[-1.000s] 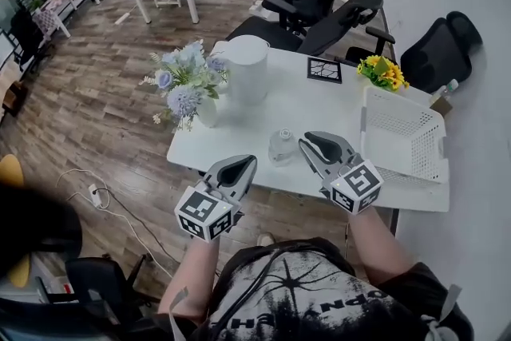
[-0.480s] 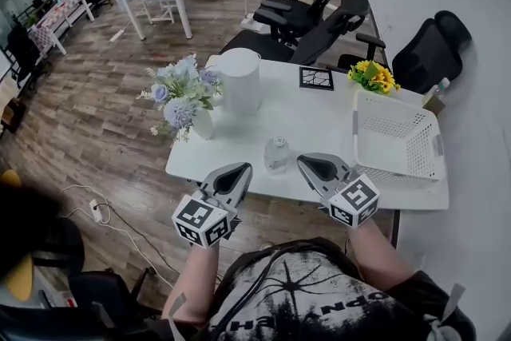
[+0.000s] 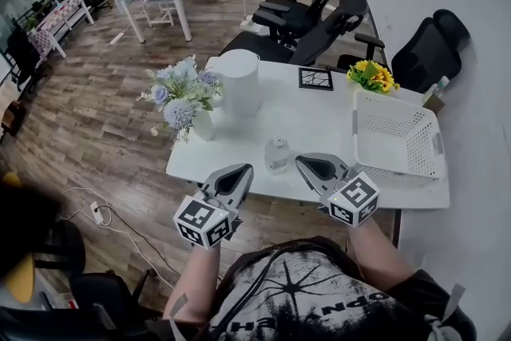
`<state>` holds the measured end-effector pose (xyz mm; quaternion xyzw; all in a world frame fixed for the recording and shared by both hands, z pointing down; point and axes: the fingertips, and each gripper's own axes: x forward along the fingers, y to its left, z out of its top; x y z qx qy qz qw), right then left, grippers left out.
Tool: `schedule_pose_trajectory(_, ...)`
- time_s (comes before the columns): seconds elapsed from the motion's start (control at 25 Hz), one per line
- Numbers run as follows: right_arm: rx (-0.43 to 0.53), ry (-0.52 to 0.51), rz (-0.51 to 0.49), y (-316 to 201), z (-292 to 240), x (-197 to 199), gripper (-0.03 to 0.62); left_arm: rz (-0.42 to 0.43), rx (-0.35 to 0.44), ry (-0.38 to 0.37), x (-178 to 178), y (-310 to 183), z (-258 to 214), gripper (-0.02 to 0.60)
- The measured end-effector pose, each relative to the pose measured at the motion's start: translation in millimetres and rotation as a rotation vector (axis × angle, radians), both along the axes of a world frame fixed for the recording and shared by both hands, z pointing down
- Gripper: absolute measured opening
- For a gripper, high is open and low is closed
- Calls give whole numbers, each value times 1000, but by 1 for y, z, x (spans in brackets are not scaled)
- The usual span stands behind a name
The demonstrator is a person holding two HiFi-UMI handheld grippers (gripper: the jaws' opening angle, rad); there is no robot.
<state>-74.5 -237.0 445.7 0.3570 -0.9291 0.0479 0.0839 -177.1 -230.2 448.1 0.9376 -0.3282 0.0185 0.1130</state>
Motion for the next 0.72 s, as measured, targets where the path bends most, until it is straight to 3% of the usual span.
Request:
schedule_pose_trajectory(0.16, -5, -32, 3, -1, -3, 1, 21, 2, -2, 7, -1, -1, 0, 11)
schedule_pose_trajectory(0.72, 3, -1, 2, -5, 0, -1, 21, 8, 5, -5, -1, -5, 2, 11)
